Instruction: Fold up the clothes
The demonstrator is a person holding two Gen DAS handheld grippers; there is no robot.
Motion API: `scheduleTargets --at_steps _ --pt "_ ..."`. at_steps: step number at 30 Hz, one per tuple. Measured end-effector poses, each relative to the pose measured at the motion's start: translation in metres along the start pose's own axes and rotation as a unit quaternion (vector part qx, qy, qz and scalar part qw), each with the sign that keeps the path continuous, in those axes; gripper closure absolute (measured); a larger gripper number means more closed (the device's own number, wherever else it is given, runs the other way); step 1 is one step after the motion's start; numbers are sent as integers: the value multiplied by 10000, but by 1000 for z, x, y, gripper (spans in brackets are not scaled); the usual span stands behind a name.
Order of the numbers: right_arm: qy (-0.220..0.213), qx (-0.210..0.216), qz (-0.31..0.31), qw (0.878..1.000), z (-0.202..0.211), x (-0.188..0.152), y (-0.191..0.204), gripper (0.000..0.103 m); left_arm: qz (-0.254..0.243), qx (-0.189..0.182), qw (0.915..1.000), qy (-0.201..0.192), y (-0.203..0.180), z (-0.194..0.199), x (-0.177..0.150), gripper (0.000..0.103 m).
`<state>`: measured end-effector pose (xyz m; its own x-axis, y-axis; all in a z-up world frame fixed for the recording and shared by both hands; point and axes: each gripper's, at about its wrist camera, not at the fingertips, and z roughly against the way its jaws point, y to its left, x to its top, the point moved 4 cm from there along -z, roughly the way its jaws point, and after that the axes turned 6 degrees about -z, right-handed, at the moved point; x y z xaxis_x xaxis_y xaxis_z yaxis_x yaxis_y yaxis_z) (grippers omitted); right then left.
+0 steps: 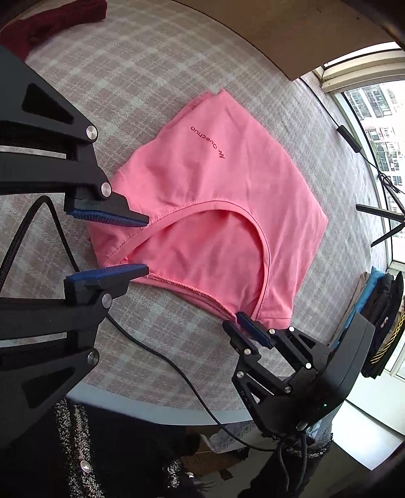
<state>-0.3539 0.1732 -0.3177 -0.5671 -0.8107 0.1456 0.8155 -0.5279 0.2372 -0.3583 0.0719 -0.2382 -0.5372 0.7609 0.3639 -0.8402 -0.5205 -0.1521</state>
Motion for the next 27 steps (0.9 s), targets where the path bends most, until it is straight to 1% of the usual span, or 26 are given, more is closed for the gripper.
scheduleTargets --at_steps 1,2,4,6,8,11,12,14,17,19,20,22,23,25,27 --pt "-18 49 58 10000 4 -1 4 88 225 -5 9997 -20 6 -1 -4 78" --pt "-177 227 12 9996 13 2 9 88 450 -10 9990 -40 13 -2 -9 77" --pt "-702 518 -71 9962 32 15 17 88 899 -20 9959 -79 26 -4 -17 75" --pt "-1109 471 -161 9926 38 34 21 88 1346 -30 9908 -119 39 -7 -26 75" --pt "-1245 486 -253 9907 30 53 23 88 1742 -49 9846 -156 50 -9 -34 75" --pt "-1191 614 -254 9907 12 70 34 88 1798 -127 9833 -253 48 -13 -33 76" --pt "-1158 601 -216 9912 5 73 39 88 1797 -147 9832 -275 46 -16 -32 79" --pt "-1105 543 -210 9922 -6 77 46 88 1774 -161 9835 -312 43 -21 -30 100" --pt "-939 490 -257 9940 -19 76 48 88 1598 -22 9864 -371 36 -10 -33 101" --pt "-896 467 -201 9947 -17 70 49 88 1535 65 9872 -423 33 0 -37 101" --pt "-891 456 -177 9948 -14 68 49 88 1596 133 9862 -428 34 4 -39 101" --pt "-1090 613 -282 9918 -5 70 49 88 1567 196 9867 -387 34 5 -41 101" --pt "-1217 680 -347 9896 -1 74 48 88 1634 206 9857 -369 36 3 -40 101" --pt "-1391 587 -356 9879 -4 85 50 88 1712 118 9846 -333 39 -3 -38 100" --pt "-1370 366 -225 9896 -16 91 56 88 1809 82 9831 -256 43 -8 -38 99"
